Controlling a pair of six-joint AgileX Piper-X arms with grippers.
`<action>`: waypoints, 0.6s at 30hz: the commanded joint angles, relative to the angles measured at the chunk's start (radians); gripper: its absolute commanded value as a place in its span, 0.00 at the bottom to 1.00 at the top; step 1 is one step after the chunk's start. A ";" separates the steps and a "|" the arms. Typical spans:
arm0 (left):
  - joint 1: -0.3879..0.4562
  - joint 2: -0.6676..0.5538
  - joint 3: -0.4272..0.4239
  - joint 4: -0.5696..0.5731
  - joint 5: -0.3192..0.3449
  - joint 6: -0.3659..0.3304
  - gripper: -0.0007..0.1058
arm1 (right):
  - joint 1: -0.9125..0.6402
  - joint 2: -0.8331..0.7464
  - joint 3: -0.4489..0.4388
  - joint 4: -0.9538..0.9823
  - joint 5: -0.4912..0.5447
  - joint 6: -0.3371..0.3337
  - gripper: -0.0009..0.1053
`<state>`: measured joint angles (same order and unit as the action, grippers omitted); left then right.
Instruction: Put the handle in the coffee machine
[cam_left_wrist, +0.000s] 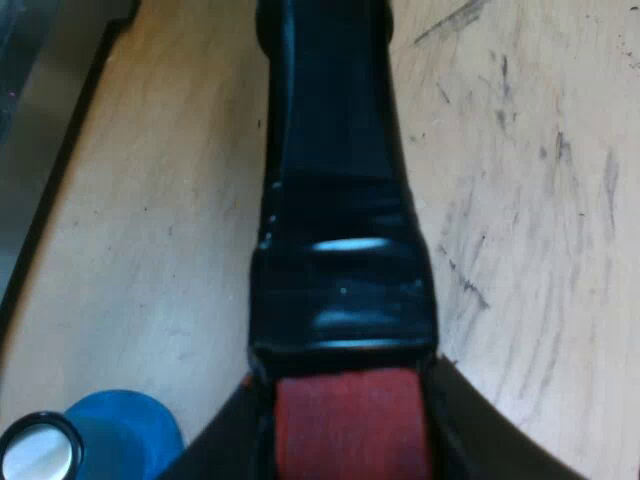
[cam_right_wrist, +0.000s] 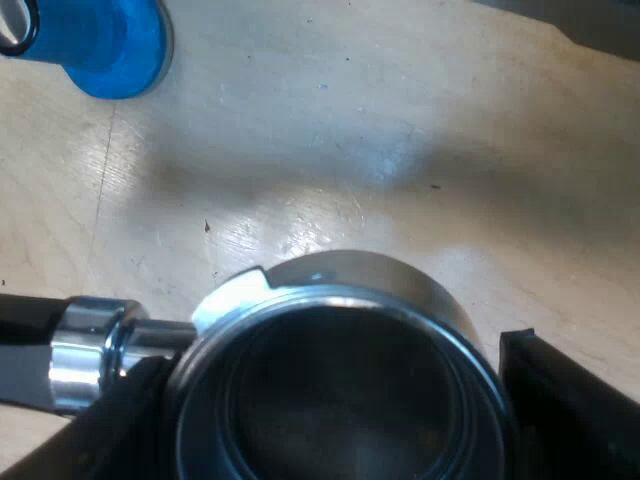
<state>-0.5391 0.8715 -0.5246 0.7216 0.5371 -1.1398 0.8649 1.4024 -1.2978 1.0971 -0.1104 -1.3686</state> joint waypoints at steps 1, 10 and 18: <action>-0.004 -0.005 -0.003 -0.010 0.029 0.024 0.01 | -0.001 -0.020 -0.014 0.001 -0.030 -0.047 0.01; -0.004 -0.005 -0.003 -0.010 0.029 0.024 0.01 | -0.001 -0.020 -0.014 0.001 -0.023 -0.047 0.24; -0.004 -0.005 -0.003 -0.010 0.039 0.024 0.01 | -0.001 -0.020 -0.014 0.001 -0.023 -0.111 0.93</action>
<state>-0.5391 0.8715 -0.5246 0.7231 0.5415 -1.1280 0.8649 1.4024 -1.2978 1.0997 -0.1148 -1.4261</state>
